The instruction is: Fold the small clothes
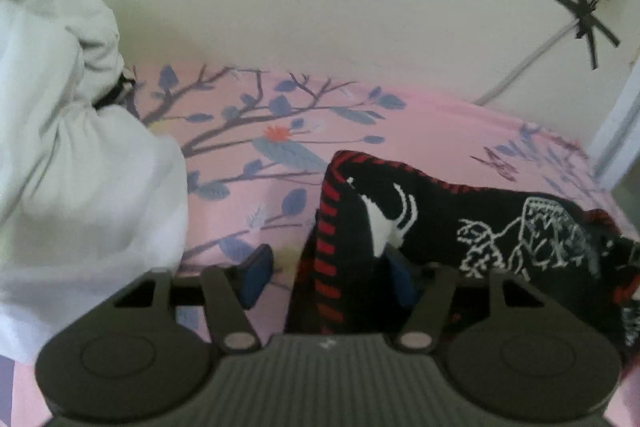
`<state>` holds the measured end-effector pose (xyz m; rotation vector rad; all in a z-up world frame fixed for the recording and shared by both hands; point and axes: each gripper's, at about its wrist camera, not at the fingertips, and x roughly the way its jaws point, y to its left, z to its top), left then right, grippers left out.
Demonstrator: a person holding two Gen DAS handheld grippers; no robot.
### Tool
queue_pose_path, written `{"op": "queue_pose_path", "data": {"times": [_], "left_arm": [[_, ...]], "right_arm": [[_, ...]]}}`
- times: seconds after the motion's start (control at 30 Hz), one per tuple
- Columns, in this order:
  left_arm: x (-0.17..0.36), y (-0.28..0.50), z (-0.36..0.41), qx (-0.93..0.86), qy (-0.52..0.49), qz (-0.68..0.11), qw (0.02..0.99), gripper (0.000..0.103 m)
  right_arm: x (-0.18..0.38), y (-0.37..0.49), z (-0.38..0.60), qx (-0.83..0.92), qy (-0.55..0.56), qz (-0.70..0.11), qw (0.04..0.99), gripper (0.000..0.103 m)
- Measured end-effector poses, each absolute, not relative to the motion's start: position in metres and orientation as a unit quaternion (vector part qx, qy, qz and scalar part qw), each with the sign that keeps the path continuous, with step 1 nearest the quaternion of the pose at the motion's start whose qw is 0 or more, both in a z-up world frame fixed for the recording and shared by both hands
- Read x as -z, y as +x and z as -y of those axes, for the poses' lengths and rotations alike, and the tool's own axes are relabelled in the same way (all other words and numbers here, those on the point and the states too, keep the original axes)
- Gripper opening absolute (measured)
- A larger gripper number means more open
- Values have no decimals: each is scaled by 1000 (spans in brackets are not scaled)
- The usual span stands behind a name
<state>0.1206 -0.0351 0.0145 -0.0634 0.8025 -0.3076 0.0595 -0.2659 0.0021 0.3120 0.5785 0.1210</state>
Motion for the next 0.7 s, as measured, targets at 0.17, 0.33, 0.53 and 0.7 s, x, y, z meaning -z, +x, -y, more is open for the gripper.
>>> {"op": "queue_pose_path", "data": {"times": [0.17,0.33,0.53,0.7], "left_arm": [[-19,115,30,130,-23,-390,911,79],[-52,82,-13,129,-85,-341,927,73],[-71,82,29,193,-52,-312,929,70],[-33,109,66,141,34,-333,932,77]], "right_arm": [[-8,40,268,-57,162,-279,945,29],[-26,-20,259,-56,139,-226,963,47],[-15,-41,256,-43,150,-226,961,35],[4,-45,272,-36,214,-254,942,18]]}}
